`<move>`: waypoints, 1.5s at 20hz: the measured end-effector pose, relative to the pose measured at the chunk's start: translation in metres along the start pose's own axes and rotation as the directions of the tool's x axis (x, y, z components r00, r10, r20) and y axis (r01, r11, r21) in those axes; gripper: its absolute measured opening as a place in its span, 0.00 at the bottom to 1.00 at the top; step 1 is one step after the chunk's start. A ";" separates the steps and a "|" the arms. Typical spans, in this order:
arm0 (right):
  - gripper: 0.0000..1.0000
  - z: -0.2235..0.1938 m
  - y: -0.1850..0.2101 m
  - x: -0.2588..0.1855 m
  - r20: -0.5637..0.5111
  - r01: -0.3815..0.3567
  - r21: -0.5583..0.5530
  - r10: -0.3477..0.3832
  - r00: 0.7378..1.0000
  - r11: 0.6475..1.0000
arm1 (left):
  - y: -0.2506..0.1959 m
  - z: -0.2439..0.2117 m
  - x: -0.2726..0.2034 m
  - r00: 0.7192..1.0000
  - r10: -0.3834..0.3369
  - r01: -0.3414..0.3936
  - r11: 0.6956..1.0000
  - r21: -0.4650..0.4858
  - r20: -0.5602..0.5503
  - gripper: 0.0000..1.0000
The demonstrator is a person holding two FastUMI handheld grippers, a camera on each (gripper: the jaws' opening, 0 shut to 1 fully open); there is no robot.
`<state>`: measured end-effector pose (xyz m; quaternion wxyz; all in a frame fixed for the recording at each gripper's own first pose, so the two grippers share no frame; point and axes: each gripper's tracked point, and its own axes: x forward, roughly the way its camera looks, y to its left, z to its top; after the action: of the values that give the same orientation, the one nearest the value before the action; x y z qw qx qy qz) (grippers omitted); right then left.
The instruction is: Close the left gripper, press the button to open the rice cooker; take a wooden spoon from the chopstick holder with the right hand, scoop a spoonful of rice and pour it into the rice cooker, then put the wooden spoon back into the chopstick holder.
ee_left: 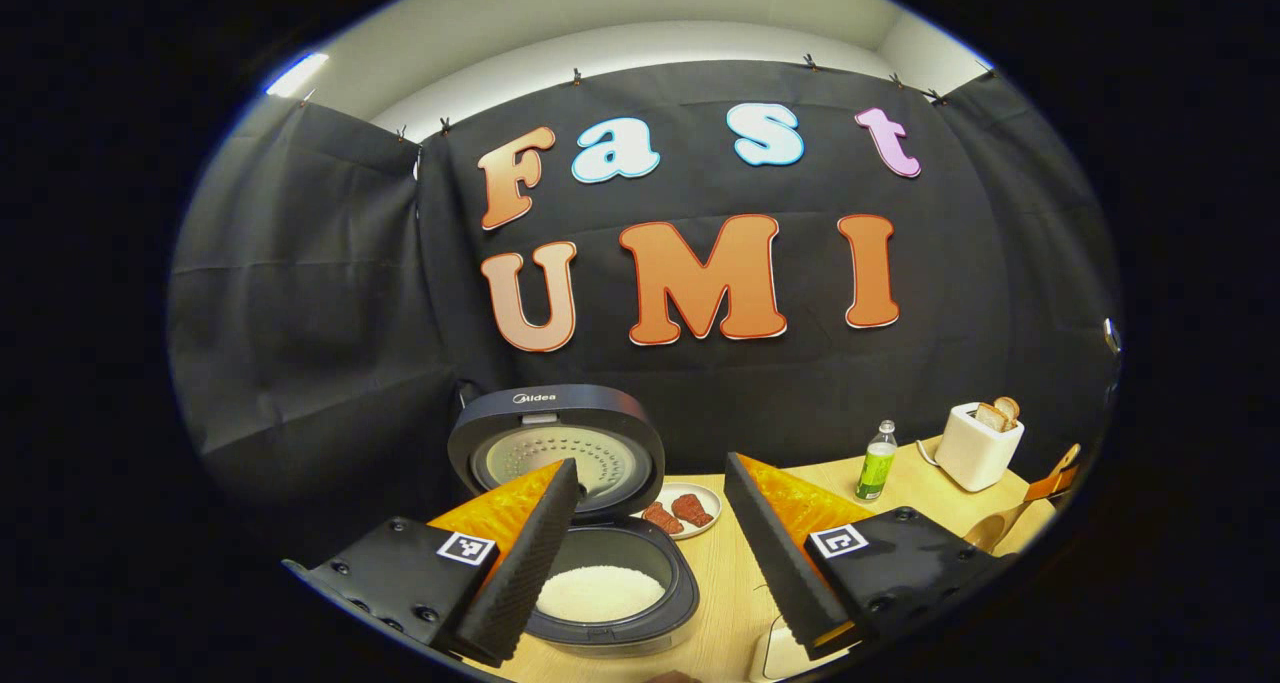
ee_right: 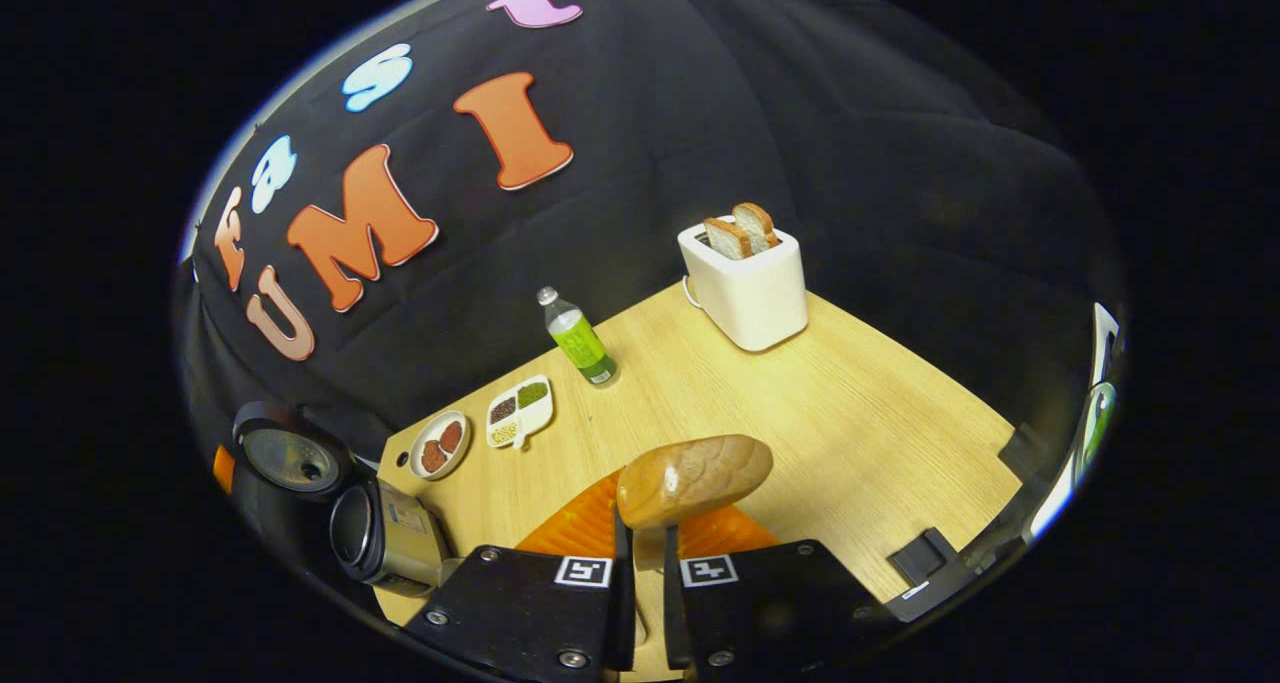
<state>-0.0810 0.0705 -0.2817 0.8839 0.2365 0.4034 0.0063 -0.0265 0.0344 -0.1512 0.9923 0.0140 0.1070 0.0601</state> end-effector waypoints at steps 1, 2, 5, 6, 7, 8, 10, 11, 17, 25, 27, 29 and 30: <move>0.11 0.000 0.009 -0.005 0.005 -0.021 -0.006 0.021 1.000 1.000 | 0.000 0.000 0.001 1.000 -0.008 0.008 1.000 0.000 0.003 1.00; 0.11 -0.001 0.020 -0.008 0.002 -0.042 -0.012 0.042 0.999 0.999 | 0.002 -0.001 0.001 1.000 -0.011 0.011 1.000 0.000 0.003 1.00; 0.11 -0.012 0.044 -0.016 -0.015 -0.086 -0.035 0.086 0.996 0.996 | 0.010 -0.005 0.001 1.000 -0.014 0.014 1.000 -0.001 -0.005 0.95; 0.11 -0.017 0.051 -0.016 -0.025 -0.097 -0.046 0.096 0.995 0.994 | 0.013 -0.007 0.001 1.000 -0.012 0.012 1.000 -0.004 -0.007 0.90; 0.11 -0.023 0.058 -0.019 -0.037 -0.107 -0.061 0.105 0.994 0.992 | 0.017 -0.008 0.001 1.000 -0.007 0.007 1.000 -0.008 -0.009 1.00; 0.11 -0.027 0.064 -0.021 -0.049 -0.116 -0.075 0.113 0.992 0.990 | 0.022 -0.010 0.001 1.000 -0.003 0.003 1.000 -0.009 -0.013 1.00; 0.11 -0.040 0.076 -0.026 -0.076 -0.136 -0.105 0.128 0.989 0.985 | 0.031 -0.015 0.000 1.000 0.006 -0.006 1.000 -0.014 -0.021 0.98; 0.11 -0.048 0.082 -0.029 -0.090 -0.148 -0.121 0.138 0.986 0.981 | 0.035 -0.017 0.000 1.000 0.010 -0.011 1.000 -0.017 -0.026 0.98; 0.11 -0.096 0.105 -0.022 -0.141 -0.126 -0.257 0.092 0.986 0.958 | 0.052 -0.033 -0.002 0.998 0.011 -0.012 1.000 -0.018 -0.063 0.99; 0.11 -0.135 0.099 0.000 -0.126 0.035 -0.428 -0.098 0.987 0.903 | 0.070 -0.047 0.001 0.996 -0.005 0.003 1.000 -0.017 -0.085 0.99; 0.11 -0.135 0.097 0.003 -0.091 0.081 -0.484 -0.143 0.986 0.871 | 0.075 -0.048 0.005 0.996 -0.009 0.008 1.000 -0.016 -0.087 1.00; 0.11 -0.134 0.094 0.006 -0.051 0.124 -0.533 -0.179 0.983 0.837 | 0.079 -0.051 0.009 0.996 -0.012 0.011 1.000 -0.014 -0.094 0.98; 0.11 -0.136 0.092 0.009 -0.041 0.139 -0.552 -0.193 0.980 0.822 | 0.079 -0.053 0.011 0.995 -0.015 0.013 1.000 -0.017 -0.099 0.99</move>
<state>-0.1553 0.2101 -0.3256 0.8915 -0.0622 0.4453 0.0554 -0.0364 0.1149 -0.2026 0.9863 0.0021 0.1555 0.0547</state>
